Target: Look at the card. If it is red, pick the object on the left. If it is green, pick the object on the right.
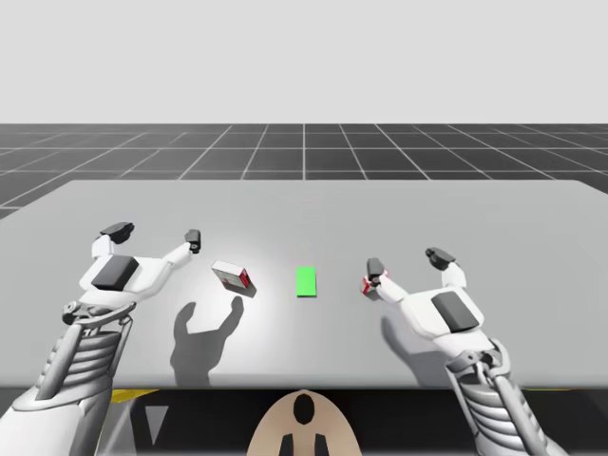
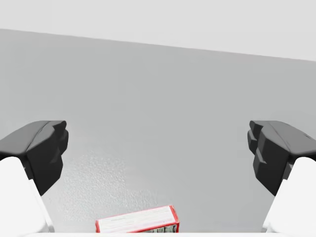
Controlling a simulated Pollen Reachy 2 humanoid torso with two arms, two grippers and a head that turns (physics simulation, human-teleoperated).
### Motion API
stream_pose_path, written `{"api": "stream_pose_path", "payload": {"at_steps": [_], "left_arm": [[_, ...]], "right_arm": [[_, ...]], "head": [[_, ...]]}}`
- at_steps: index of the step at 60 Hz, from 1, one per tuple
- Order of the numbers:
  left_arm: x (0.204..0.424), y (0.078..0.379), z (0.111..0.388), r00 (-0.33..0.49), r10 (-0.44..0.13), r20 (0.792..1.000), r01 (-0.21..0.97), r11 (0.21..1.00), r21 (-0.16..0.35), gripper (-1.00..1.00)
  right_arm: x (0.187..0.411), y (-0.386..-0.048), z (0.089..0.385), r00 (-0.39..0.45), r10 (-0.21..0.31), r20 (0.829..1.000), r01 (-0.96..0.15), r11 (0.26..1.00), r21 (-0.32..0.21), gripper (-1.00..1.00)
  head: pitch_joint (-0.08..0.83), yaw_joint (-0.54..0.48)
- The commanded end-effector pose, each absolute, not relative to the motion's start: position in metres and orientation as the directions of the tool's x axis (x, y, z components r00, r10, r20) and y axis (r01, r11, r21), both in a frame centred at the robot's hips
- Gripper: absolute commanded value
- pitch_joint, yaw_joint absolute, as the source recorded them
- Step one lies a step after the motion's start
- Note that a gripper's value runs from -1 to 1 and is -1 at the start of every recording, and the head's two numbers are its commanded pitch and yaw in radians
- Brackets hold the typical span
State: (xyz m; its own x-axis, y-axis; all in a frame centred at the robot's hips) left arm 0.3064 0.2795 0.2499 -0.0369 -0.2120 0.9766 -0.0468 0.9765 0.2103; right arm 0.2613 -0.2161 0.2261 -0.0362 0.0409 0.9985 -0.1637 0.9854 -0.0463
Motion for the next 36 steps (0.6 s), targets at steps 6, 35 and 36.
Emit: {"api": "stream_pose_path", "payload": {"at_steps": [6,35,36], "left_arm": [[0.306,0.281,0.251,-0.037,-0.205,0.978,-0.048,0.978,0.203,-1.0],[0.305,0.283,0.25,-0.033,-0.202,0.979,-0.061,0.978,0.199,-1.0],[0.305,0.283,0.25,-0.034,-0.202,0.979,-0.062,0.978,0.199,-1.0]], "right_arm": [[0.235,-0.217,0.191,0.004,0.087,0.996,-0.233,0.969,-0.084,-1.0],[0.257,-0.217,0.137,0.169,0.129,0.977,-0.28,0.957,-0.078,-1.0],[0.259,-0.217,0.136,0.169,0.13,0.977,-0.281,0.956,-0.079,-1.0]], "head": [[0.646,-0.29],[0.643,-0.3],[0.644,-0.3]]}}
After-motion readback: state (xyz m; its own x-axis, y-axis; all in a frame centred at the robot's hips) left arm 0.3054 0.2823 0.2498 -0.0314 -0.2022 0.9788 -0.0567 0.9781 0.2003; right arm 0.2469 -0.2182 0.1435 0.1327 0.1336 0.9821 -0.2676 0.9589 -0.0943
